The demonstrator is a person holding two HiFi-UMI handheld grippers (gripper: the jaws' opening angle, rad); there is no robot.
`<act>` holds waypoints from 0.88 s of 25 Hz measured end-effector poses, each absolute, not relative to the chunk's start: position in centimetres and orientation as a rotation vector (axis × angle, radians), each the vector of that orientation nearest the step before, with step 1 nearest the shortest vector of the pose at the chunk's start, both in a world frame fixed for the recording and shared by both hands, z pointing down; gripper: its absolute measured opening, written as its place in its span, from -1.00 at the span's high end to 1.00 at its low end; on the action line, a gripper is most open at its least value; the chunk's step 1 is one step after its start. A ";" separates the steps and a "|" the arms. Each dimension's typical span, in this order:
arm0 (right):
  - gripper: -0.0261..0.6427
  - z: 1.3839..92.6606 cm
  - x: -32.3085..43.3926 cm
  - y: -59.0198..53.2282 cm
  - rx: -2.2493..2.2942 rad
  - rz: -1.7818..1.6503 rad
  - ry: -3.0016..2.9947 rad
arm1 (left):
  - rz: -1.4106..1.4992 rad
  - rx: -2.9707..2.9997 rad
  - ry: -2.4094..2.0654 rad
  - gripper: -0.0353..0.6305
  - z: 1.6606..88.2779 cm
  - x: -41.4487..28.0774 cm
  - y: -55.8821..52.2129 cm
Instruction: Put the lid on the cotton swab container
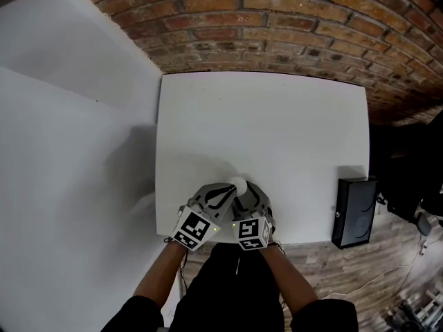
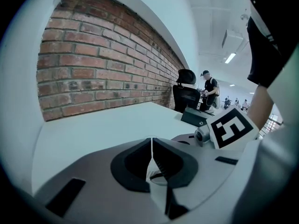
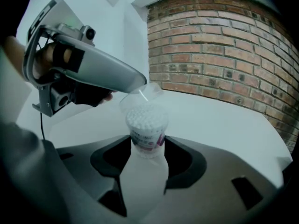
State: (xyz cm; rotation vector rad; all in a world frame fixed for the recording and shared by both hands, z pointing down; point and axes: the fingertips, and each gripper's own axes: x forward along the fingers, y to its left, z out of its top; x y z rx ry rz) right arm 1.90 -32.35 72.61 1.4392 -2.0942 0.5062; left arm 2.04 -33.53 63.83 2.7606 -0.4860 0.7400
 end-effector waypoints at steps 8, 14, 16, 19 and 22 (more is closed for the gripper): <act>0.22 72.6 1.9 -32.4 1.436 0.515 -2.096 | 0.773 2.753 -0.453 0.84 64.5 2.8 -33.4; 0.22 72.6 1.9 -32.5 1.428 0.529 -2.089 | 0.793 2.747 -0.440 0.84 64.9 3.1 -33.4; 0.22 72.6 1.9 -32.5 1.429 0.532 -2.087 | 0.800 2.745 -0.432 0.84 65.1 3.3 -33.3; 0.22 72.6 1.9 -32.4 1.430 0.532 -2.085 | 0.807 2.741 -0.422 0.84 65.3 3.4 -33.3; 0.22 72.6 1.9 -32.4 1.433 0.531 -2.085 | 0.809 2.736 -0.415 0.84 65.5 3.4 -33.3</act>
